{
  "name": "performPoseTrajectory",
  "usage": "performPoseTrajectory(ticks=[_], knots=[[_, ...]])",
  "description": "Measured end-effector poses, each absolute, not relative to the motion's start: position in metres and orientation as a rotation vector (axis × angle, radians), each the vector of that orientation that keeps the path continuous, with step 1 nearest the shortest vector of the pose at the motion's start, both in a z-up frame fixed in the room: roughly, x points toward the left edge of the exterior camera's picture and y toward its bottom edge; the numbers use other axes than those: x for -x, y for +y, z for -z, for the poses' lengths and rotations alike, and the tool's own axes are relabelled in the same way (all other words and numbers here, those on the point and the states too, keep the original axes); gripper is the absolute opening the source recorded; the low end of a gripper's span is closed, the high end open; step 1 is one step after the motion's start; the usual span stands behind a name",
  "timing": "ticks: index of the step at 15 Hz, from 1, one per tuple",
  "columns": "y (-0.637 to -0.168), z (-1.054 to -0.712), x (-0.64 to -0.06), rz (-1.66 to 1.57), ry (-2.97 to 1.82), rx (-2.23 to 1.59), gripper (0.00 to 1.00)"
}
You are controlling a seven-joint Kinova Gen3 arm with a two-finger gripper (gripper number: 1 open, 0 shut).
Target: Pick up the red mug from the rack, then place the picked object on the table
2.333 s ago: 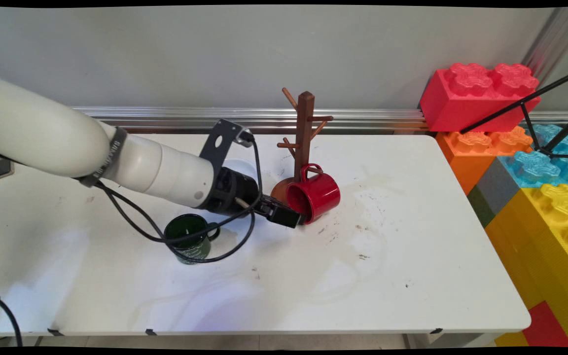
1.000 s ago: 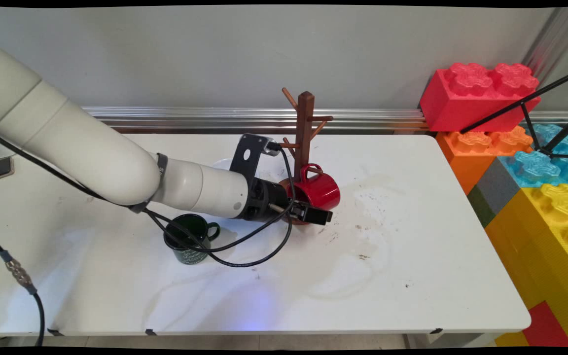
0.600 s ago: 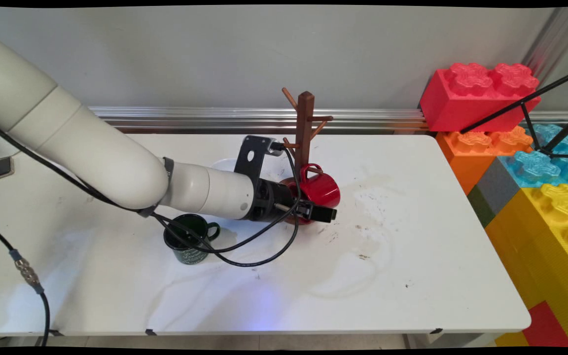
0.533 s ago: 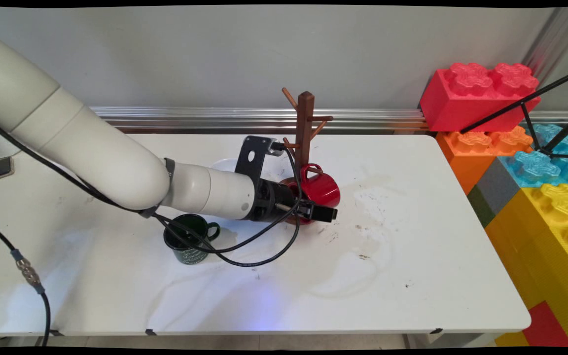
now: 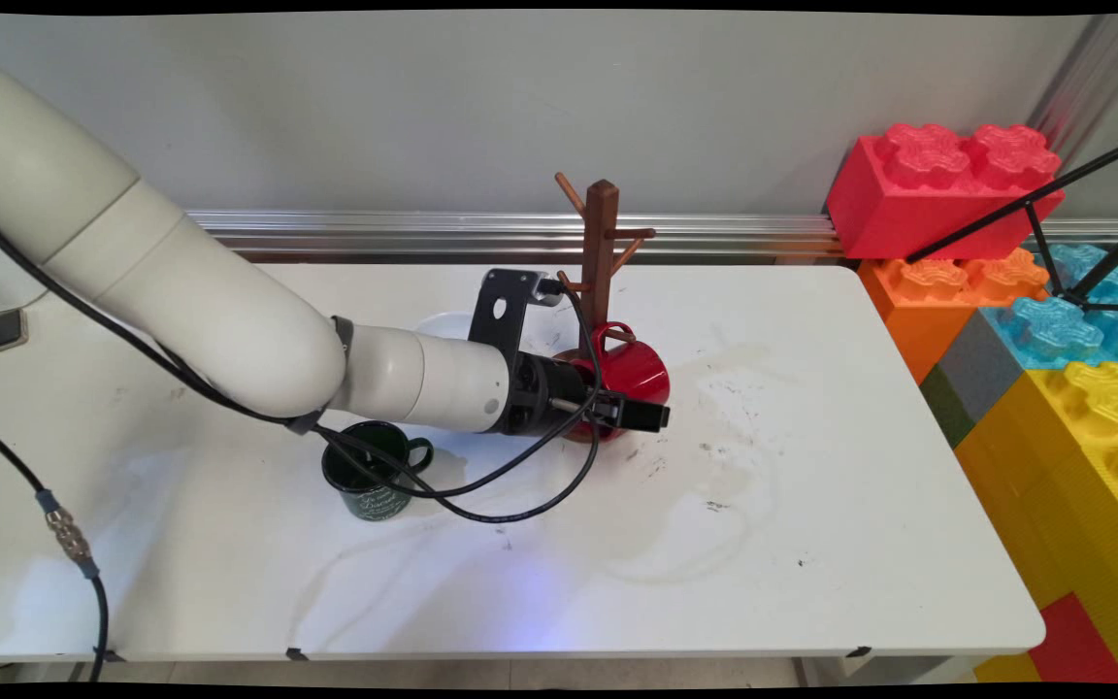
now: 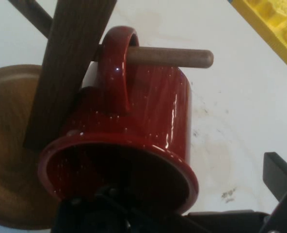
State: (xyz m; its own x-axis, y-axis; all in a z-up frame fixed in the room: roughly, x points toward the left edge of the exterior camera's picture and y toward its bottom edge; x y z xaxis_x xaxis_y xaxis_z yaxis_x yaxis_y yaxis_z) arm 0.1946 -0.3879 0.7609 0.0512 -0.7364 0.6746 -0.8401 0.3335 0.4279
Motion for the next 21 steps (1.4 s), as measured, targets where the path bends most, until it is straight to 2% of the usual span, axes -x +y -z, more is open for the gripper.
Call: performPoseTrajectory(ticks=[5,6,21], knots=[[-0.3900,-0.7595,-0.1921,-0.144,-1.686,-1.432,1.00],[-0.3910,-0.7594,-0.1921,-0.149,-1.682,-1.434,0.00],[-0.3901,-0.7595,-0.2019,-0.168,-1.667,-1.478,0.00]])
